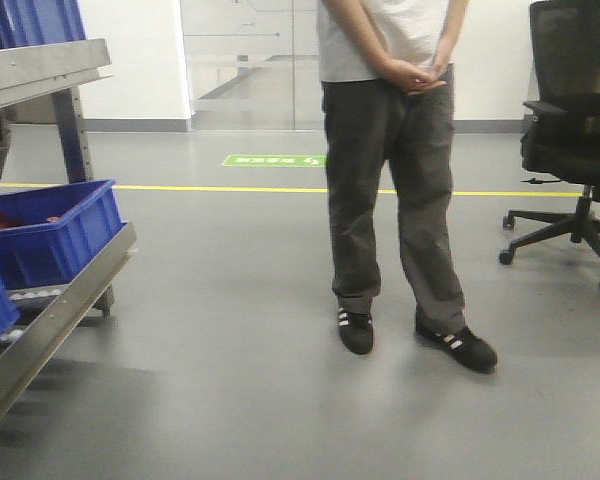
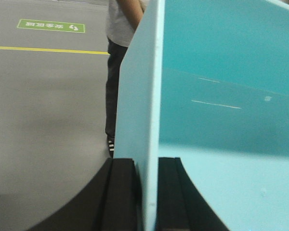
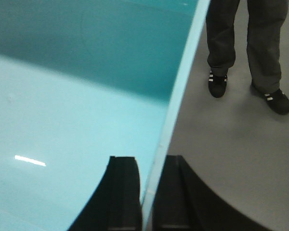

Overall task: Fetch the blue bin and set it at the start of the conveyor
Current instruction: 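Carry the teal bin in both grippers across the floor past a person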

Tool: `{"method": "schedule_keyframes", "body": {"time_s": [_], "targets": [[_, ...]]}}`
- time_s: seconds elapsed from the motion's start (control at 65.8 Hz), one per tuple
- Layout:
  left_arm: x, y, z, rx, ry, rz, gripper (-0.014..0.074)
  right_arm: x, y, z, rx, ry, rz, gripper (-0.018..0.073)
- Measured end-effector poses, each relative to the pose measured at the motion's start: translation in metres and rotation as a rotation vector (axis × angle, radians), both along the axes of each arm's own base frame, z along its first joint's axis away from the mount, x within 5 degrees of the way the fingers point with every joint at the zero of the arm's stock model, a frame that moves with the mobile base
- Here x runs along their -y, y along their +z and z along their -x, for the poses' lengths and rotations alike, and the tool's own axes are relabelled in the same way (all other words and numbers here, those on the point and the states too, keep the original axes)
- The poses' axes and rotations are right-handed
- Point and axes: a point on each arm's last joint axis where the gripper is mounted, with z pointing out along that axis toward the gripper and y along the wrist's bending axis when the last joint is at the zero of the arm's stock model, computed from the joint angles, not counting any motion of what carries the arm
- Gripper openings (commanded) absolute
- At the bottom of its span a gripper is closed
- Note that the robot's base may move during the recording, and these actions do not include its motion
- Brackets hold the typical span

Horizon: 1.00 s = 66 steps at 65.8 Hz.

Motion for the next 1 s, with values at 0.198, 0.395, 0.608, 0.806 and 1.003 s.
{"method": "schedule_keyframes", "body": {"time_s": [0.198, 0.395, 0.608, 0.806, 1.003], "targets": [[0.0000, 0.0000, 0.0000, 0.000, 0.000, 0.000, -0.0111, 0.0000, 0.0000, 0.0000, 0.000, 0.000, 0.000, -0.0153], [0.0000, 0.0000, 0.0000, 0.000, 0.000, 0.000, -0.0111, 0.0000, 0.0000, 0.0000, 0.000, 0.000, 0.000, -0.0153], [0.0000, 0.0000, 0.0000, 0.000, 0.000, 0.000, -0.0111, 0.0000, 0.0000, 0.0000, 0.000, 0.000, 0.000, -0.0153], [0.0000, 0.0000, 0.0000, 0.000, 0.000, 0.000, -0.0111, 0.0000, 0.0000, 0.0000, 0.000, 0.000, 0.000, -0.0153], [0.0000, 0.0000, 0.0000, 0.000, 0.000, 0.000, -0.0111, 0.0000, 0.0000, 0.0000, 0.000, 0.000, 0.000, -0.0153]]}}
